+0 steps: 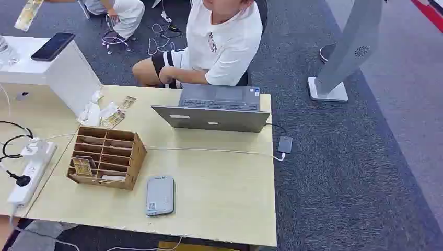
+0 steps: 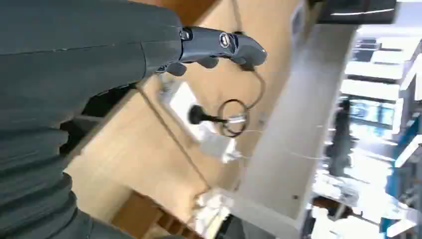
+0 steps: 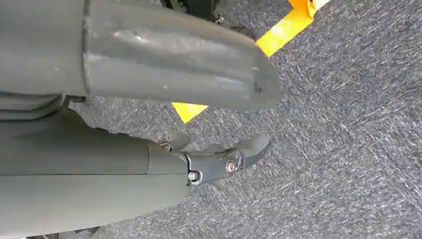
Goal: Pass the card to the sensor for recognition and then transmit it.
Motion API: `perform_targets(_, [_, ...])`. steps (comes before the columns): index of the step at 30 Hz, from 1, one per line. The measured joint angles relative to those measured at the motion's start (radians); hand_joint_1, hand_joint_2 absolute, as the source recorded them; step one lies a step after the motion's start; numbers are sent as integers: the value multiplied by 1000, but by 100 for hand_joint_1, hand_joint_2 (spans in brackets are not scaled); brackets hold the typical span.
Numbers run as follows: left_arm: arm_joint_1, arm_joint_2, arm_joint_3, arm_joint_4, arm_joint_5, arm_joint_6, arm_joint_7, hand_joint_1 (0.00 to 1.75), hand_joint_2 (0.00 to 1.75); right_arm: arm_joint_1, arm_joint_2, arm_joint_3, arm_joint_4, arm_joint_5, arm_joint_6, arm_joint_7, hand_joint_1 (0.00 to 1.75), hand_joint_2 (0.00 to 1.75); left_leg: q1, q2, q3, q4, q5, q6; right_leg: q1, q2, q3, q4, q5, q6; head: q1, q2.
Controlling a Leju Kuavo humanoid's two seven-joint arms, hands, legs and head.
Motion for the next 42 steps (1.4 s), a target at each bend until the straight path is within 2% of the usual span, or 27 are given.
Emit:
perform_targets(5, [14, 12, -44, -81, -103, 56, -33, 0, 175, -7, 3, 17, 6, 1, 0, 1, 0, 0, 0, 0, 1, 0, 0, 0, 0, 0, 0, 0, 0, 0, 0, 0])
perform_targets(12, [-8, 90, -147, -125, -335, 164, -18, 0, 175, -18, 6, 52, 13, 23, 1, 13, 0, 0, 0, 0, 1, 0, 0, 0, 0, 0, -2, 0, 0, 0, 0, 0])
perform_targets(21, [-136, 190, -303, -102, -589, 230, 67, 0, 175, -32, 16, 93, 15, 48, 7, 34, 0, 0, 0, 0, 1, 0, 1, 0, 0, 1, 0, 0, 1, 0, 0, 0])
perform_targets(34, [-341, 319, -526, 20, -912, 309, 193, 0, 175, -51, 31, 150, 15, 96, 24, 63, 0, 0, 0, 1, 1, 0, 1, -1, 0, 2, -1, 1, 1, -1, 0, 0])
perform_targets(42, [-375, 424, -650, 42, -1121, 415, 280, 0, 175, -57, 42, 187, 16, 132, 31, 90, 0, 0, 0, 1, 1, 0, 1, -1, 0, 2, -1, 1, 1, -1, 0, 0])
